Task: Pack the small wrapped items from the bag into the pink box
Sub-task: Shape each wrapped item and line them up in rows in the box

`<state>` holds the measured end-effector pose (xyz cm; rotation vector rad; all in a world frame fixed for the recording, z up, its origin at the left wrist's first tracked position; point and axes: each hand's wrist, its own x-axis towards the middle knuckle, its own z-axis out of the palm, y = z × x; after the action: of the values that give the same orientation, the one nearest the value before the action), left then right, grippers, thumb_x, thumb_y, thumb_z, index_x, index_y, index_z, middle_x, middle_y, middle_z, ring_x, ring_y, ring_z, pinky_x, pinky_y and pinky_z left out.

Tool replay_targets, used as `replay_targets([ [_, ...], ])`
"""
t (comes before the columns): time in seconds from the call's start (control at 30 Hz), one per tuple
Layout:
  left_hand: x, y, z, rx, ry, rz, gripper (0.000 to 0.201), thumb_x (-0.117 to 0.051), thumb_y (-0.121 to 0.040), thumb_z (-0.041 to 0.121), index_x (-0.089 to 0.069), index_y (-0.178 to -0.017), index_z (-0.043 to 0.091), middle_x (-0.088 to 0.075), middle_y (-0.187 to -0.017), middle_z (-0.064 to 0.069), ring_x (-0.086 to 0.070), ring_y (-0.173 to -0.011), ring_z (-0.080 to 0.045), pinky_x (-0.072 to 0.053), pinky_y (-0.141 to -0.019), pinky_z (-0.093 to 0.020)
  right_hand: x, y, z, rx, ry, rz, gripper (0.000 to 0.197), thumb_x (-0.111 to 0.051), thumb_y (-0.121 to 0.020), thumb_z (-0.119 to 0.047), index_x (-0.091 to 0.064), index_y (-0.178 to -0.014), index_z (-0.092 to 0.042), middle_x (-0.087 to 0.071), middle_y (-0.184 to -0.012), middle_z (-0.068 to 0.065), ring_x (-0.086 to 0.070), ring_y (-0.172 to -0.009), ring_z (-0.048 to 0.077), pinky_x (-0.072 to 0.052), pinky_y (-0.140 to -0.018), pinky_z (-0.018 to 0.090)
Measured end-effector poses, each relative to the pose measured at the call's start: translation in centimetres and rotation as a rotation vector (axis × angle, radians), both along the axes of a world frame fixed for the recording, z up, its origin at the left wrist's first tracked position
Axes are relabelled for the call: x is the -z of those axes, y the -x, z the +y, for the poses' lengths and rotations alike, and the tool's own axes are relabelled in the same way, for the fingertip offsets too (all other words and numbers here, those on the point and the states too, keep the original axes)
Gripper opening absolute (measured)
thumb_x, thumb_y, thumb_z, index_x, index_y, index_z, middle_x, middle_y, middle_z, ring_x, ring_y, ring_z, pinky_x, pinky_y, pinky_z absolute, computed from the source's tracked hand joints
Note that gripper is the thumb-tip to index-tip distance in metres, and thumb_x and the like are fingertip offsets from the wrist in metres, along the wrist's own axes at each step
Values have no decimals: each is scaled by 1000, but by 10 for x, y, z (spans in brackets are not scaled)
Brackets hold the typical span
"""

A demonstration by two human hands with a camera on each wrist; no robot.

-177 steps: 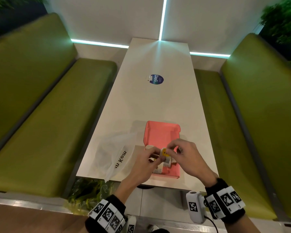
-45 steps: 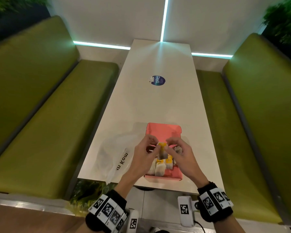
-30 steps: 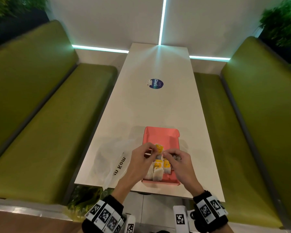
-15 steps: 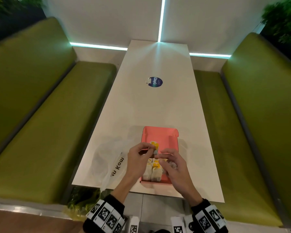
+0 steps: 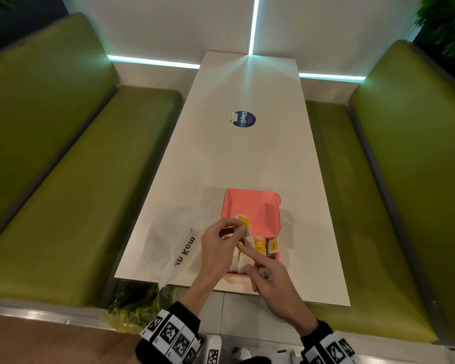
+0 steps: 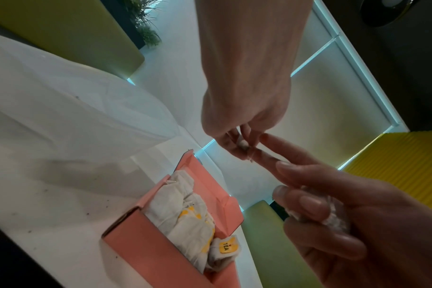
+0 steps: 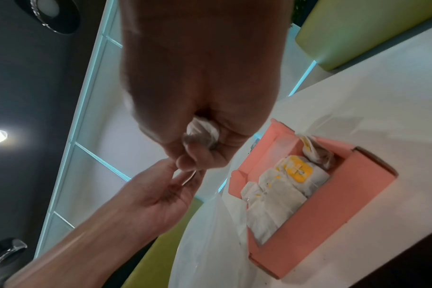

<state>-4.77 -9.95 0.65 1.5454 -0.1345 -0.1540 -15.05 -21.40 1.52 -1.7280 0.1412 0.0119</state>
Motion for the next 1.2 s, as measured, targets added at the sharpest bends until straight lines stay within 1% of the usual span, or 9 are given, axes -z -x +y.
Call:
replay_targets([
  [0.07,2,1,2,-18,1,-18,6,-72,-87,4,-73,-89,9,-74,-82,-3,-71,-79,-21,-59,-78,-40,-4,3,-8,-55,28,13,47,-51,-101,-4,-55,-137,-33,-69,-90,-26,-42,-55,6,-43,-57,21],
  [0.13,2,1,4,-24,15,-22,6,-71,-88,3,-70,-88,9,-73,-81,-5,-70,-78,-23,-59,-78,-42,-10,4,-17,-75,57,21,41,-50,-102,-6,-60,-134,-29,-58,-60,-16,-42,-52,5,-40,-53,18],
  [0.3,-2,6,7,101,35,-72,12,-70,-89,3,-58,-89,6,-72,-83,-10,-72,-79,-25,-58,-77,-36,-19,-20,-36,176,146,-27,22,-61,-97,-15,-70,-112,-29,-73,-99,-11,-60,-67,2,-47,-66,21],
  [0.4,-2,15,6,195,34,-76,14,-70,-91,7,-56,-91,4,-70,-78,-6,-71,-75,-25,-58,-73,-36,-29,-36,-41,64,290,-7,17,-66,-94,-27,-69,-110,-31,-68,-97,-10,-56,-63,6,-45,-63,22],
  [0.53,7,23,10,282,-12,-57,16,-72,-90,11,-59,-99,11,-70,-89,-4,-71,-84,-21,-56,-73,-32,-38,-43,-41,-38,454,-11,7,-67,-92,-19,-72,-91,-23,-68,-86,-13,-61,-79,9,-48,-70,23],
  [0.7,10,26,11,252,-38,-58,17,-72,-90,12,-60,-100,17,-72,-90,-4,-70,-87,-18,-56,-75,-30,-48,-45,-45,-73,564,-48,7,-67,-92,-14,-73,-92,-18,-64,-89,-11,-55,-81,0,-39,-68,10],
  [0.87,13,28,6,289,-84,-51,23,-74,-89,16,-56,-104,19,-69,-97,1,-68,-92,-11,-53,-73,-22,-49,-42,-48,-115,654,-17,7,-65,-94,-22,-72,-95,-23,-61,-92,-12,-57,-85,3,-43,-71,16],
  [1.1,45,38,12,440,-497,-180,28,-65,-92,18,-54,-118,19,-57,-109,2,-57,-94,-8,-47,-74,-12,-27,-38,-61,-281,987,147,11,-55,-96,-28,-65,-102,-29,-62,-100,-14,-56,-90,10,-50,-76,35],
  [1.2,58,44,11,527,-782,-393,29,-62,-93,25,-53,-120,21,-61,-121,2,-54,-107,-18,-49,-88,-31,-8,-43,-62,-363,1060,248,7,-54,-95,-27,-60,-95,-31,-61,-99,-11,-57,-90,15,-47,-71,35],
])
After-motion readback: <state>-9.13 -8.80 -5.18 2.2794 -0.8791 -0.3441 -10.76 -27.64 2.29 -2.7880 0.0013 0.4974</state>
